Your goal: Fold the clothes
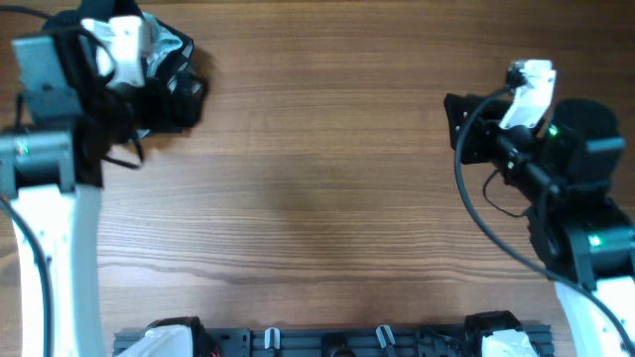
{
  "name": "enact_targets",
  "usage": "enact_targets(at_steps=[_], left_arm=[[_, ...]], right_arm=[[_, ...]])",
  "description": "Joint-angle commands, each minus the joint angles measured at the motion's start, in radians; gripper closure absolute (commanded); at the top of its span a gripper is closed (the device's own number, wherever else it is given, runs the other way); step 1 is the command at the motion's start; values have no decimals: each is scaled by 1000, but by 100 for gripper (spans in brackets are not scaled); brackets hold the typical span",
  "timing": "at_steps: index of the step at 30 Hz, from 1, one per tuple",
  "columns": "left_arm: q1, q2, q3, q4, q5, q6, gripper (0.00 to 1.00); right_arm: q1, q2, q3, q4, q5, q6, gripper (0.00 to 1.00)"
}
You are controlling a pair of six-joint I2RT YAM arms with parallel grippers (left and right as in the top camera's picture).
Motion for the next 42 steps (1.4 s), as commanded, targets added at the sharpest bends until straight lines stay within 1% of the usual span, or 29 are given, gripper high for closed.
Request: enact_targets(at_steps=[1,3,5,10,13,16,17,19,20,21,22,24,26,28,31,33,39,42], left_arm=[[-172,-71,5,-49,-235,-71,0],[-232,-71,5,-69,-235,-70,0],[-284,-65,5,-47,-231,-71,0],[-325,-65,5,-47,-231,-71,0],[-325,-65,5,-47,-231,-71,0],[-325,-65,5,-47,-231,-71,0],[-325,-65,5,-47,-231,-71,0],[-325,-65,5,-47,-231,-71,0],[-325,-65,5,-47,-231,-71,0],[-325,-65,5,-47,-231,-71,0],[-325,-65,5,-47,-231,-71,0],[-325,-65,5,-47,-231,-71,0],[-325,-65,5,-47,-231,-71,0],[-325,-65,5,-47,-231,-71,0],[-325,-65,5,-47,-231,-71,0],[-325,-65,5,-47,-231,-71,0],[-325,-65,5,-47,-231,-71,0],[-325,-65,5,-47,-231,-71,0]], right_arm=[[-3,-34,16,-23,-32,-79,0],[-3,-36,16,-39,-47,-78,0],[-3,-33,16,-55,-47,-78,0],[-3,-33,16,-66,-47,-63,0],[-3,-26,16,-75,-47,-2,0],[-3,-19,16,-132,-42,176,0],[-3,-16,16,-156,-37,210,0],[-3,-13,16,-166,3,200,0],[-3,-13,16,-152,7,188,0],[-3,-16,16,-121,5,126,0],[-3,-39,16,-48,-35,-46,0],[-3,-71,16,9,-67,-202,0],[-3,-117,15,21,-66,-324,0],[-3,-163,3,26,-16,-410,0],[-3,-262,-85,58,122,-451,0],[-3,-337,-177,82,157,-457,0],[-3,-685,-625,261,137,-454,0],[-3,-842,-790,304,111,-453,0]])
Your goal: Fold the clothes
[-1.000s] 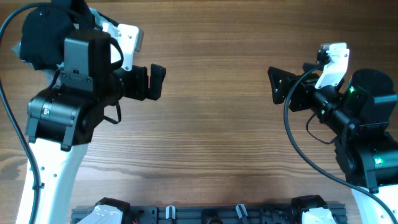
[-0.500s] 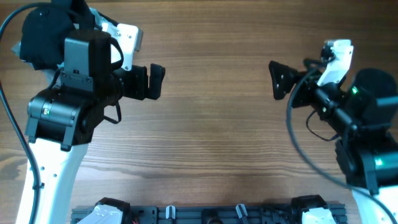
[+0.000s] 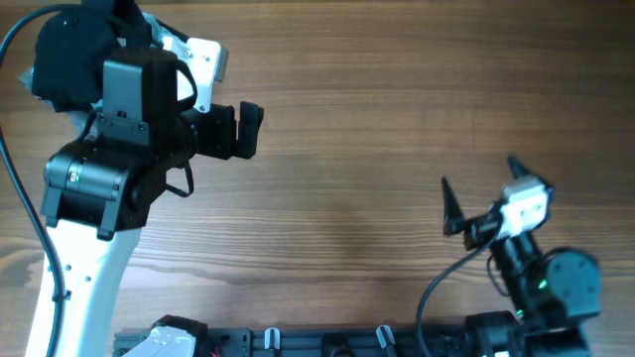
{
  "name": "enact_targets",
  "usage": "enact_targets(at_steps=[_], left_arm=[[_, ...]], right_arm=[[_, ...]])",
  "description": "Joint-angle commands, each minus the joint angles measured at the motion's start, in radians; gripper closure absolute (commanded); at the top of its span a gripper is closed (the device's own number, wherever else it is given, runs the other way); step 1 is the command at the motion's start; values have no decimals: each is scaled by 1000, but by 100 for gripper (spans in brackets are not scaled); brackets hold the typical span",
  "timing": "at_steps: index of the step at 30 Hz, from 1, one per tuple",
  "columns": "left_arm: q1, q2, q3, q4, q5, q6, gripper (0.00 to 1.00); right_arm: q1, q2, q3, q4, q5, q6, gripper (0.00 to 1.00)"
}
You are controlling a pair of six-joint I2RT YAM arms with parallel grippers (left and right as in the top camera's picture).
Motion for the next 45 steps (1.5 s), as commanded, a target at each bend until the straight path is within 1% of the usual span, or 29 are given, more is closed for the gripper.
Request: enact_targets(at_steps=[1,3,5,7,13,32,36,39,41,42,45], left_arm=[[-5,-3,4,2,-13,-10,0],[-5,-3,4,2,-13,-10,0],[-5,-3,4,2,-13,-10,0],[-5,-3,4,2,-13,-10,0],[-5,-3,4,2,-13,-10,0],[-4,-3,4,-9,-13,-10,0],[11,-34,-6,-7,-30,-9,0],[81,-100,-91,124,-31,-145,0],[173,-191,-230,267,-29,-270,0],[202,-233,-295,323,-20,-291,0],[280,-420,-561,537,7,-294,0]], right_arm=[[-3,-218,-214,54,-12,-17,0],[-3,-281,-300,96,-12,-17,0],[-3,-274,-387,207,-13,-16,0],[-3,-279,-485,361,-20,-17,0],[-2,-277,-492,316,-34,-18,0],[-2,-264,-492,319,-35,-20,0],[-2,-264,-492,319,-34,-20,0],[-2,-264,-492,319,-34,-20,0],[-2,-264,-492,319,-34,-20,0],[-2,-264,-492,319,-34,-20,0],[-2,-264,-492,319,-34,-20,0]])
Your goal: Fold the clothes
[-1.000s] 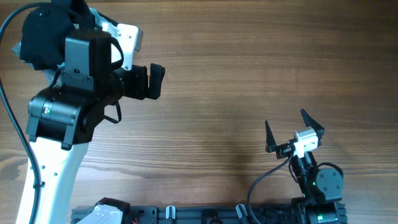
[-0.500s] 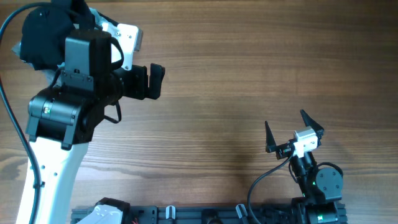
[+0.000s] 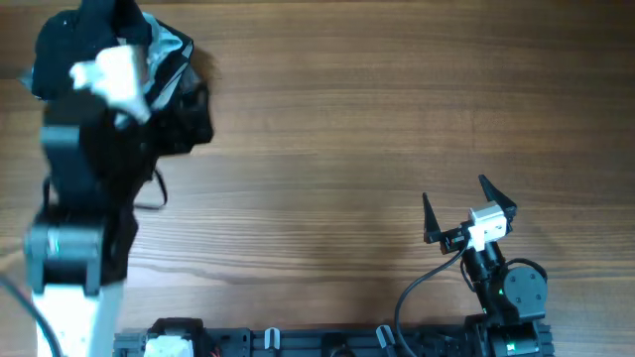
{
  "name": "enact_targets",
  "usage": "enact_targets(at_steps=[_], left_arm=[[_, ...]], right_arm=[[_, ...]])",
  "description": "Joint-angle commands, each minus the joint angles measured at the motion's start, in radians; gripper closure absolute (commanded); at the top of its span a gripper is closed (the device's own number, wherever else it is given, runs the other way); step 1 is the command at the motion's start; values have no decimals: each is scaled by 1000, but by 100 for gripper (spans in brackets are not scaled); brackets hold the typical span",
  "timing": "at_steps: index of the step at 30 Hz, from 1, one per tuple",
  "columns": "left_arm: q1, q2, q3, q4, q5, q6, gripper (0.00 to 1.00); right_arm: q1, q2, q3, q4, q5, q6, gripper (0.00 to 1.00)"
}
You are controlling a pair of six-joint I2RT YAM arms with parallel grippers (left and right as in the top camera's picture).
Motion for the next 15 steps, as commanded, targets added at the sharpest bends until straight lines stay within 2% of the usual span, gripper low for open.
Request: enact_targets(at_steps=[1,3,7,15], left_arm=[[79,-220,-291,179,21,-85,0],[111,-371,-469,294,21,-79,0],[135,-611,-696,416,25,-24,0],[135,-1004,-1029,486,24,-24,0]], right_arm=[[-2,-1,0,2,-23,-12,0],[-2,-1,0,2,-24,-13,0],[-2,-1,0,2,-23,-13,0],[-2,-1,0,2,-23,-13,0]])
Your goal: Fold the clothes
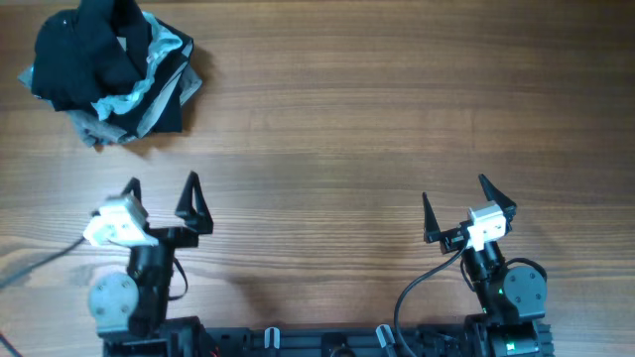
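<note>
A heap of clothes (109,67), black, grey and pale blue, lies crumpled at the far left corner of the table. My left gripper (162,190) stands open near the front left, well short of the heap, with nothing between its fingers. My right gripper (460,201) stands open near the front right, also holding nothing.
The wooden table (337,119) stretches bare between the heap and the arms. A black rail (327,340) with the arm mounts runs along the front edge.
My left arm has drawn back from over the heap of clothes to the front left of the table, gripper open. The heap now shows fully. My right arm has not moved.
Both arms were out over the table, the left one over the clothes heap at the far left, the right at the far right. The right arm then came back to the front right. The left stayed by the heap, and now rests at the front left.
</note>
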{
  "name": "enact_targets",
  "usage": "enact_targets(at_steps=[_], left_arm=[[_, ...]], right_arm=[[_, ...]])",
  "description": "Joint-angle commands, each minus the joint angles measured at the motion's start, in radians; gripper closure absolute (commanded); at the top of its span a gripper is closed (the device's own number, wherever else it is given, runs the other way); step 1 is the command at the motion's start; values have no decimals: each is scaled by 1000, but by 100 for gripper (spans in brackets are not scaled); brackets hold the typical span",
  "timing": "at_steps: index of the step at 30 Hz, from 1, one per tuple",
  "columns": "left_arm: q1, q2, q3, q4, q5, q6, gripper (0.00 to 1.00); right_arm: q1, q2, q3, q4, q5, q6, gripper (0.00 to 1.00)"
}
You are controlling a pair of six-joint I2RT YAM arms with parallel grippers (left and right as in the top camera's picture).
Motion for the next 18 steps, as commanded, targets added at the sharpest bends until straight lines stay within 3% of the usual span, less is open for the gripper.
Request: enact_targets(at_steps=[1,8,18], left_arm=[[6,-124,-123,40,10,19,0],[5,-126,-307,173,15,8,0],[-5,-125,-306,141,6,9,0]], right_arm=[[-2,-5,0,2,-23,-5,0],[-2,-5,0,2,-23,-5,0],[-2,-5,0,2,-23,-5,0]])
